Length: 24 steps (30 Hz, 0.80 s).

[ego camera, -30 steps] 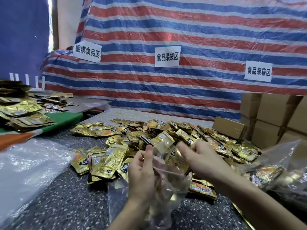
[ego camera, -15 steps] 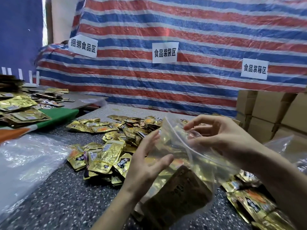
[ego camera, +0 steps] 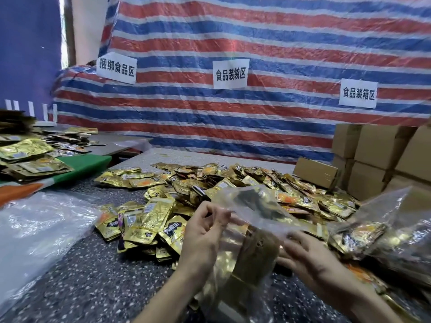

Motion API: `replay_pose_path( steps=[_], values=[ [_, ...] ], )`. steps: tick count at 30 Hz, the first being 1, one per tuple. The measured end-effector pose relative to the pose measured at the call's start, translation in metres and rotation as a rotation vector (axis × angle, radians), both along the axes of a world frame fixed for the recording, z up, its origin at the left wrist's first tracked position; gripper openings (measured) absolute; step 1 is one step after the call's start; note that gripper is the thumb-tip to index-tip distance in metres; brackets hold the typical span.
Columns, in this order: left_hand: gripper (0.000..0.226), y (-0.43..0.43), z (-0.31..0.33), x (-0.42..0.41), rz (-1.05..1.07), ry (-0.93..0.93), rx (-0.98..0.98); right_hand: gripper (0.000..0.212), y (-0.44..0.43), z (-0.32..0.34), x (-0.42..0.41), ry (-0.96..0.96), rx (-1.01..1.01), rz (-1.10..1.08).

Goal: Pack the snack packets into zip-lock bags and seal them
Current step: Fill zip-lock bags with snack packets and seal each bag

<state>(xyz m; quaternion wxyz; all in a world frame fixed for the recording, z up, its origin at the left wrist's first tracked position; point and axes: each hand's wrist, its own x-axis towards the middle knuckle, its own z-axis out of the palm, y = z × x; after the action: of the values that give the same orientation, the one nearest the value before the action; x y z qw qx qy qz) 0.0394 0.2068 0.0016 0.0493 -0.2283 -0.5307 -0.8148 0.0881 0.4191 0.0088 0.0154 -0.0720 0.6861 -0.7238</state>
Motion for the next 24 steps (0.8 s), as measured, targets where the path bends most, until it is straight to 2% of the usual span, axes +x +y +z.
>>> replay_pose_path(
  steps=[2, 3, 6, 12, 14, 16, 18, 20, 22, 24],
  values=[
    [0.017, 0.003, 0.0, 0.001, -0.014, -0.053, 0.045, 0.1, -0.008, -0.006, 0.002, -0.002, -0.066, 0.105],
    [0.018, 0.003, 0.0, 0.0, -0.018, -0.073, 0.048, 0.091, -0.011, -0.006, 0.0, 0.009, -0.061, 0.086],
    [0.024, 0.0, -0.001, -0.001, 0.0, -0.056, -0.024, 0.048, -0.022, 0.005, -0.01, 0.092, 0.011, -0.12],
    [0.044, -0.012, 0.003, 0.0, -0.017, 0.051, -0.229, 0.023, -0.021, 0.016, -0.015, 0.224, -0.2, -0.341],
    [0.052, -0.019, 0.006, -0.002, 0.014, -0.004, -0.218, 0.026, -0.016, 0.014, -0.014, 0.246, -0.253, -0.389],
    [0.044, -0.031, 0.008, -0.007, 0.14, -0.094, -0.293, 0.029, -0.009, 0.015, -0.012, 0.269, -0.295, -0.399],
    [0.023, -0.044, 0.002, -0.01, 0.294, -0.057, -0.652, 0.028, -0.002, 0.017, -0.009, 0.286, -0.331, -0.391],
    [0.014, -0.048, -0.004, -0.005, 0.326, 0.069, -1.03, 0.024, 0.001, 0.019, -0.007, 0.294, -0.354, -0.382],
    [0.03, -0.044, -0.006, 0.005, 0.3, 0.158, -1.319, 0.02, 0.002, 0.019, -0.006, 0.3, -0.34, -0.372],
    [0.065, -0.039, -0.006, 0.013, 0.275, 0.266, -1.605, 0.016, 0.002, 0.019, -0.004, 0.318, -0.335, -0.359]
  ],
)
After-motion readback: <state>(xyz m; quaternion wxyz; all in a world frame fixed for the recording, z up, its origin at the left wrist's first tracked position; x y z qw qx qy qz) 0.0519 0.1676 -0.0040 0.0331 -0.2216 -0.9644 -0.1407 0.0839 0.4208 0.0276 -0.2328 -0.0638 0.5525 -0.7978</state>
